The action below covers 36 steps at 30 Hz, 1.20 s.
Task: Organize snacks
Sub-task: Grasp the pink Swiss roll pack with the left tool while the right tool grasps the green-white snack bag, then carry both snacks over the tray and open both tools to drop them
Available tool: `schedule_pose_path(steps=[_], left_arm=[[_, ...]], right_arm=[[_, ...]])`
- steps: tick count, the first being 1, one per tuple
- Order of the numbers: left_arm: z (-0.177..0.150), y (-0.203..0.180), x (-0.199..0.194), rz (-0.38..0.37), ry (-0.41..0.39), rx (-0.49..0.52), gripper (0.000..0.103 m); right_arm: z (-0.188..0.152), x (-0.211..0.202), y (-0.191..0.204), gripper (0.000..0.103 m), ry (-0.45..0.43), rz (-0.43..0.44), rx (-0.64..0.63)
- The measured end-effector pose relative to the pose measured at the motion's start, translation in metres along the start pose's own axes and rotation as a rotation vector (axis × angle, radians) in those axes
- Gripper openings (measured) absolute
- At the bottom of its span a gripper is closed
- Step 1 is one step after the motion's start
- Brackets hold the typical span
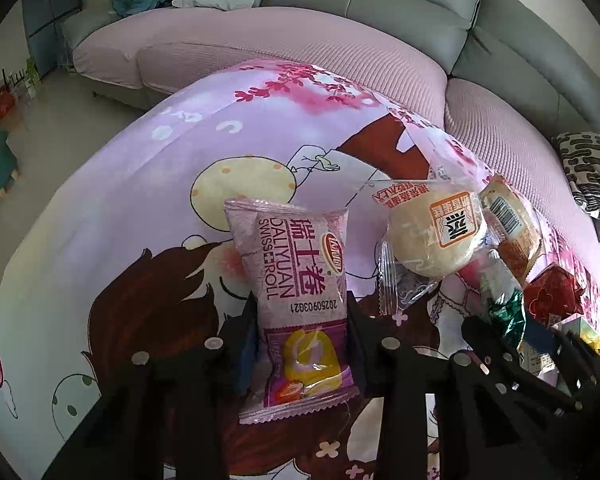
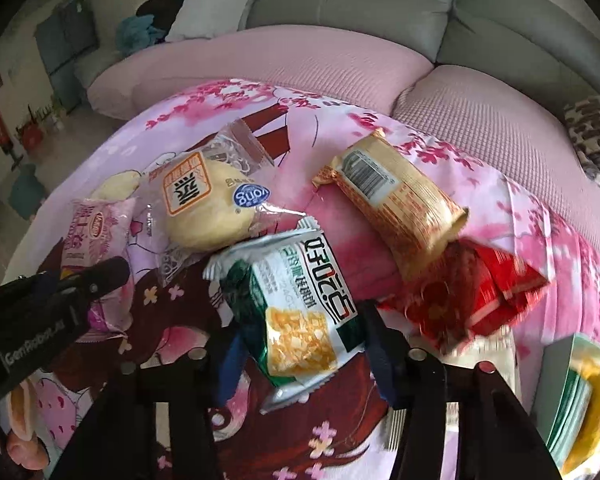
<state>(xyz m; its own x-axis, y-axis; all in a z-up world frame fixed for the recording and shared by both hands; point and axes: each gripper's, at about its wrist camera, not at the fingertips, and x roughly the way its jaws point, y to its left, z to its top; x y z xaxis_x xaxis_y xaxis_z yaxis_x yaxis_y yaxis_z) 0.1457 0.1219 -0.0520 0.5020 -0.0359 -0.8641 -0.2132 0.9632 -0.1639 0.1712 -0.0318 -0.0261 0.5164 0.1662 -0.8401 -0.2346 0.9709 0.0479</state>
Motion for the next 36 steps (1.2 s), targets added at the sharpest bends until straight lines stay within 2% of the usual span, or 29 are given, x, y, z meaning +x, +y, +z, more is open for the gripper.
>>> schedule_pose_path(steps=[6, 9, 14, 21, 27, 36], left_arm=[[-0.001, -0.001, -0.009, -0.008, -0.016, 0.001, 0.039], [-0.002, -0.003, -0.015, -0.013, -0.028, 0.006, 0.039], [-0.004, -0.010, -0.016, -0.021, -0.025, 0.021, 0.039], [-0.006, -0.014, -0.017, -0.019, -0.024, 0.028, 0.039], [-0.005, -0.017, -0.027, -0.028, -0.046, 0.030, 0.039], [-0.006, -0.036, -0.049, -0.065, -0.088, 0.058, 0.038]], right_arm=[[-0.013, -0.018, 0.001, 0.050, -0.043, 0.005, 0.056], [-0.023, -0.030, -0.001, 0.036, -0.057, 0.021, 0.094], [-0.026, -0.032, -0.004, 0.036, -0.062, 0.010, 0.114], [-0.027, -0.034, -0.007, 0.029, -0.086, 0.012, 0.132], [-0.033, -0.055, -0.013, 0.029, -0.133, 0.040, 0.173], [-0.053, -0.095, -0.029, 0.029, -0.181, 0.020, 0.234]])
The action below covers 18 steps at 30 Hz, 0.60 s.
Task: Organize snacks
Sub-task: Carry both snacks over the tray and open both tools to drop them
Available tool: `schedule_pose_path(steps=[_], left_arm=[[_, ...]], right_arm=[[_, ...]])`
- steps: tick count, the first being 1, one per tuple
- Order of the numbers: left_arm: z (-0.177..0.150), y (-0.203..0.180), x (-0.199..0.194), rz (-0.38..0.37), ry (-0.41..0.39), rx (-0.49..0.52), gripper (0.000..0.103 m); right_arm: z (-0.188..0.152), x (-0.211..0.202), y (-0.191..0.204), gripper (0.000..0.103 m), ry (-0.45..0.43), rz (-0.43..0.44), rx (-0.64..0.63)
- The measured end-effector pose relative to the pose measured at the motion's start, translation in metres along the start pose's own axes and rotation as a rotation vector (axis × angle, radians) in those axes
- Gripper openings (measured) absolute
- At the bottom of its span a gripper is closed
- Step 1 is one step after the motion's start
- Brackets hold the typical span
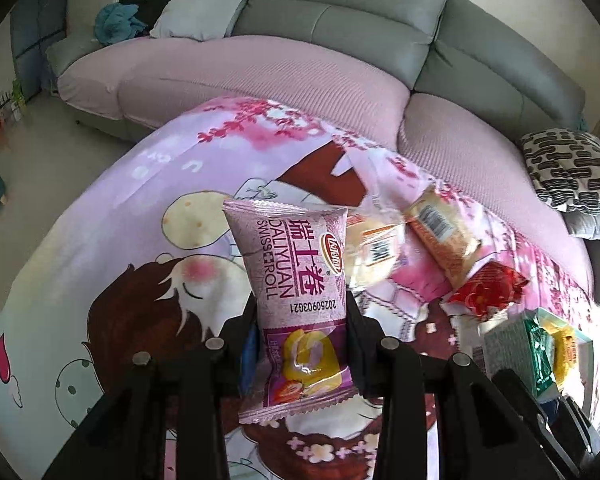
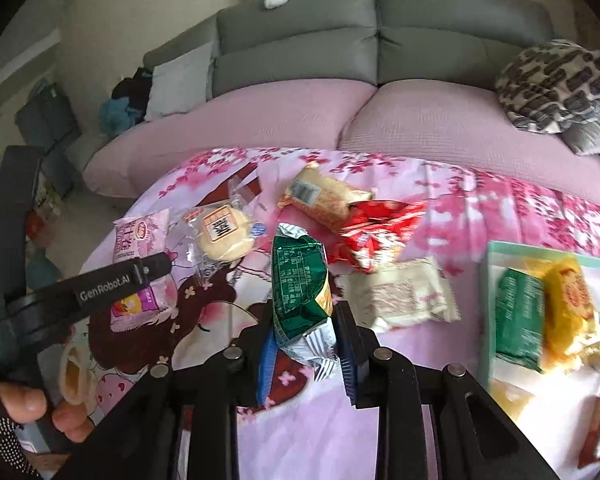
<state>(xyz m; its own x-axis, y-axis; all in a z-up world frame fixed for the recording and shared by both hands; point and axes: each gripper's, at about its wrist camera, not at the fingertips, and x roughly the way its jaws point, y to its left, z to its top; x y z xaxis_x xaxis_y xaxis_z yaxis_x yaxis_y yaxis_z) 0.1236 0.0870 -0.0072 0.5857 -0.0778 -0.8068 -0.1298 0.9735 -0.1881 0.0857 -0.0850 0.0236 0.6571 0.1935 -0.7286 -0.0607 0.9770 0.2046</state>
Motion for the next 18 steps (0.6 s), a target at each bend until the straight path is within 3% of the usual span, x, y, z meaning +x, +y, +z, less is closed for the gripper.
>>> schedule_pose_path(steps=[10, 18], left_arm=[[-0.004, -0.051, -0.024, -0.062, -0.044, 0.092, 0.038], [-0.016, -0.108, -0.039, -0.146, -0.055, 0.206, 0.039]], right_arm=[[-0.006, -0.042, -0.041, 0.029, -0.057, -0.052, 0.092], [-0.010, -0.076, -0.099, 0.029, -0.120, -0.135, 0.206]])
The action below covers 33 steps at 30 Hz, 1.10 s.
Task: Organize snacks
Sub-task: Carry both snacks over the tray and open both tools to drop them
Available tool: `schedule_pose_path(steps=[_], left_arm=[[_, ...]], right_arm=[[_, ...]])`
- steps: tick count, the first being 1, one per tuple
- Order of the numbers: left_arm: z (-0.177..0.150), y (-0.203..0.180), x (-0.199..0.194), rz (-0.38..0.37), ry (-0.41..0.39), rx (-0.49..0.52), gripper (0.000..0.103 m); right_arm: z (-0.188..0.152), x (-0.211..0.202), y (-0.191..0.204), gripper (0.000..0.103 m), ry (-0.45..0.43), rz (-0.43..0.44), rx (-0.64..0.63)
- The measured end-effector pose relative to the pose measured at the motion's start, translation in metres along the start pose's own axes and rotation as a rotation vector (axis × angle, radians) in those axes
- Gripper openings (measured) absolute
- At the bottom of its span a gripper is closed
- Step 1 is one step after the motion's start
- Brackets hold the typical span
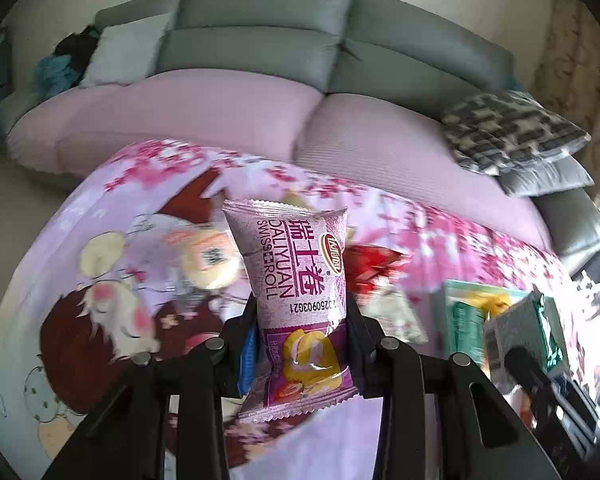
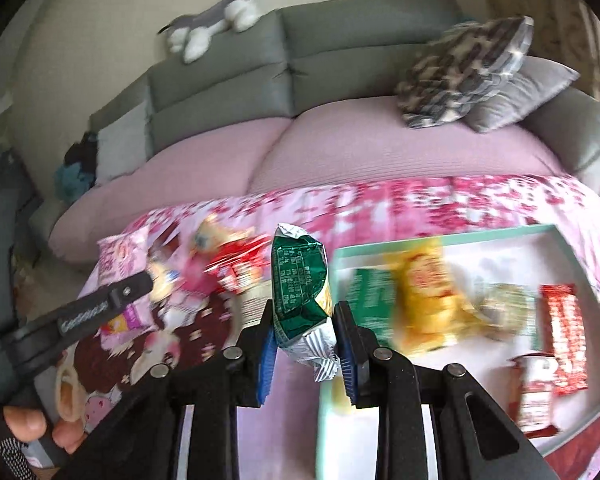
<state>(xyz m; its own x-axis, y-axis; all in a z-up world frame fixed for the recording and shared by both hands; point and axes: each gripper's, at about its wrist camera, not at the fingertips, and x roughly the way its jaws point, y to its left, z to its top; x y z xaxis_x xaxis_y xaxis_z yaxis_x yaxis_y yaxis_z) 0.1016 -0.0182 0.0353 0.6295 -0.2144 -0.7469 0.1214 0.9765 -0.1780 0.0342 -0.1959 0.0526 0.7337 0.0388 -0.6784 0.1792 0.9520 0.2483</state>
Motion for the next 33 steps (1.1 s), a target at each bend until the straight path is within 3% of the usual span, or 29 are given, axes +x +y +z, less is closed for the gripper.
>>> schedule_pose_path(steps=[20, 26, 33], left_arm=[[-0.043, -0.150, -0.007, -0.214, 0.054, 0.317, 0.039], [-0.068, -0.181, 0.001, -0.241, 0.098, 0.402, 0.039], [-0.085, -0.192, 0.018, -0.219, 0.148, 0.434, 0.039]], right_arm=[[0.004, -0.066, -0.150, 0.029, -0.128, -0.267, 0.286], [-0.008, -0.053, -0.182, 0.029, -0.070, -0.380, 0.330], [-0.017, -0.040, -0.200, 0.029, -0.035, -0.380, 0.360]])
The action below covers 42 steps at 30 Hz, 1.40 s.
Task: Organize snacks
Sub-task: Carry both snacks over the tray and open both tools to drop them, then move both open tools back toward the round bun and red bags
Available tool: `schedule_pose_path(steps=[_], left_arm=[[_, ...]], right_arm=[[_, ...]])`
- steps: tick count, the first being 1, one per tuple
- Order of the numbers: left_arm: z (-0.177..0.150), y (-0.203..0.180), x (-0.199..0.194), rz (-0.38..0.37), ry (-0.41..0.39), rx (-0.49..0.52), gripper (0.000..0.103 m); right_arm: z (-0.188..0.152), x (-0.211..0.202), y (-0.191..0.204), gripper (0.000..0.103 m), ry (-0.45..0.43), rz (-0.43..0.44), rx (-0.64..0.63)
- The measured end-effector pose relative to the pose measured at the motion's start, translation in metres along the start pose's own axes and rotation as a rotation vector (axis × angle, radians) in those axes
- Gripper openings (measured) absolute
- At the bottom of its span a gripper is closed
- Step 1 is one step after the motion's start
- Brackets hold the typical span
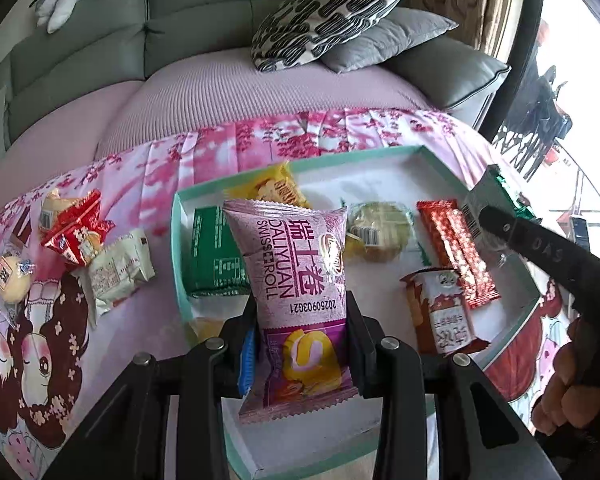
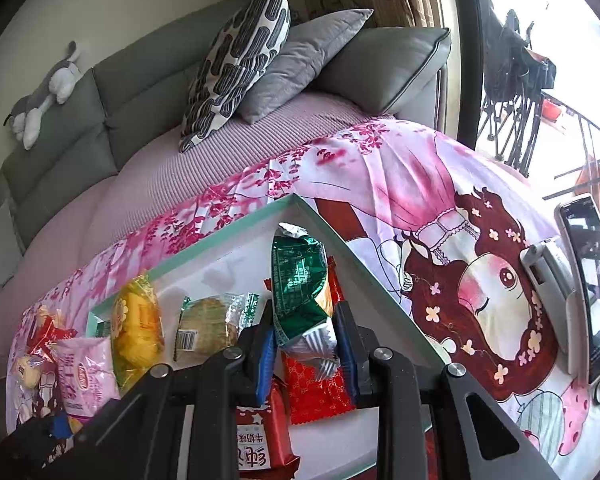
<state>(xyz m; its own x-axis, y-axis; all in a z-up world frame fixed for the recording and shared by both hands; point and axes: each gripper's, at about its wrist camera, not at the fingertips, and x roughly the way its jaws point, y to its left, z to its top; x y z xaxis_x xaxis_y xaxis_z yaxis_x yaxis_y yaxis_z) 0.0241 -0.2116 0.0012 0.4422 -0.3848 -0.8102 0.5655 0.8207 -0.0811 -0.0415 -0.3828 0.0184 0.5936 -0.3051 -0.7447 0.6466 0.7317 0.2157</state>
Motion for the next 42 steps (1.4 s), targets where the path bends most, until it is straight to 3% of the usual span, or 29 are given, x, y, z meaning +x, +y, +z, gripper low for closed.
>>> schedule_pose_path(steps=[14, 20, 24, 26, 32, 35, 39, 42], left_arm=[[-0.002, 0.006, 0.006, -0.012, 0.007, -0.032, 0.040], [0.001, 0.011, -0.007, -0.013, -0.023, -0.043, 0.055], [0.006, 0.020, -0.017, 0.002, -0.054, -0.068, 0.058], [0.008, 0.031, -0.019, 0.025, -0.060, -0.105, 0.068], [0.008, 0.079, -0.021, 0.171, -0.062, -0.271, 0.070], [0.003, 0.102, -0.019, 0.234, -0.052, -0.352, 0.080], [-0.006, 0.131, -0.018, 0.297, -0.043, -0.445, 0.083], [-0.011, 0.143, -0.019, 0.335, -0.036, -0.475, 0.083]], right_arm=[[-0.001, 0.001, 0.020, 0.030, 0.007, 0.034, -0.063], [0.000, 0.000, 0.026, 0.033, 0.032, 0.046, -0.086], [0.000, -0.001, 0.031, 0.064, 0.049, 0.064, -0.093], [0.000, -0.003, 0.035, 0.065, 0.052, 0.077, -0.109], [-0.004, -0.004, 0.053, 0.080, 0.059, 0.101, -0.161], [-0.005, -0.005, 0.060, 0.089, 0.060, 0.118, -0.172], [-0.008, -0.009, 0.073, 0.101, 0.052, 0.162, -0.190], [-0.011, -0.009, 0.082, 0.102, 0.057, 0.182, -0.207]])
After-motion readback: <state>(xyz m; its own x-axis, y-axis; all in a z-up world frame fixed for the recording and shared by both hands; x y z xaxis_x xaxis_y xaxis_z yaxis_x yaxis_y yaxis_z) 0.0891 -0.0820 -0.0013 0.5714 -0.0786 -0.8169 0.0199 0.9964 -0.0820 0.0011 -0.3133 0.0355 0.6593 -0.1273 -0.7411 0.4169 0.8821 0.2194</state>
